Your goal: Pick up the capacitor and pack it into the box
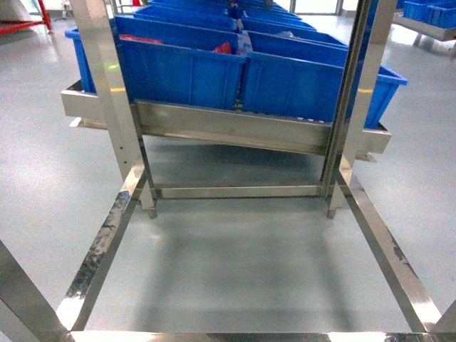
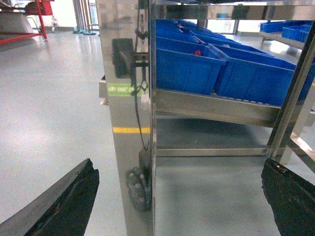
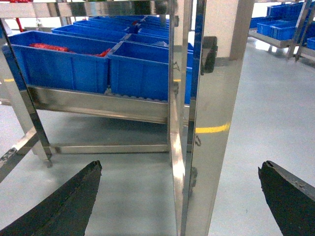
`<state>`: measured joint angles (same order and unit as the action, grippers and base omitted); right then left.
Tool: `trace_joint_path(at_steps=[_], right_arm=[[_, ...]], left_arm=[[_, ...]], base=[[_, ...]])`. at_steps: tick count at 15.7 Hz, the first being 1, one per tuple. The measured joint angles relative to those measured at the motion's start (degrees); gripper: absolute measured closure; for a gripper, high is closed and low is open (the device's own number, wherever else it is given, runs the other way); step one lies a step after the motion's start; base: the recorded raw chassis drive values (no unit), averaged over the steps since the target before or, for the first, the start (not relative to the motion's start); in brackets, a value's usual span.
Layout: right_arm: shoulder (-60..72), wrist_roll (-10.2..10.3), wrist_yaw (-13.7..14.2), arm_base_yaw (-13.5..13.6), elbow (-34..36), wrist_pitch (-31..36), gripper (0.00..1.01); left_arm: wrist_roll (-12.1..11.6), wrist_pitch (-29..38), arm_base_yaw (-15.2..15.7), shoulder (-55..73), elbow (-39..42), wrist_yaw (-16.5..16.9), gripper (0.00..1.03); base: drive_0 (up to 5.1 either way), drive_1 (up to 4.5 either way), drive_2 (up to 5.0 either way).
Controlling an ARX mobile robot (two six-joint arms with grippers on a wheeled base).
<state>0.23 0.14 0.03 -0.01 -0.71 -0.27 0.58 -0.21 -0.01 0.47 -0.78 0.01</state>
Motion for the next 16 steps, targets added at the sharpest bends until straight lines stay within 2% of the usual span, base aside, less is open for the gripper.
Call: trace_joint_path(at_steps=[16], right_arm=[[0.00, 0.00, 0.00, 0.00, 0.00, -0.09, 0.03]], left_arm=[[0.02, -0.22, 0.00, 0.00, 0.00, -0.02, 0.05]], base=[[0.0, 0.00, 0.0]])
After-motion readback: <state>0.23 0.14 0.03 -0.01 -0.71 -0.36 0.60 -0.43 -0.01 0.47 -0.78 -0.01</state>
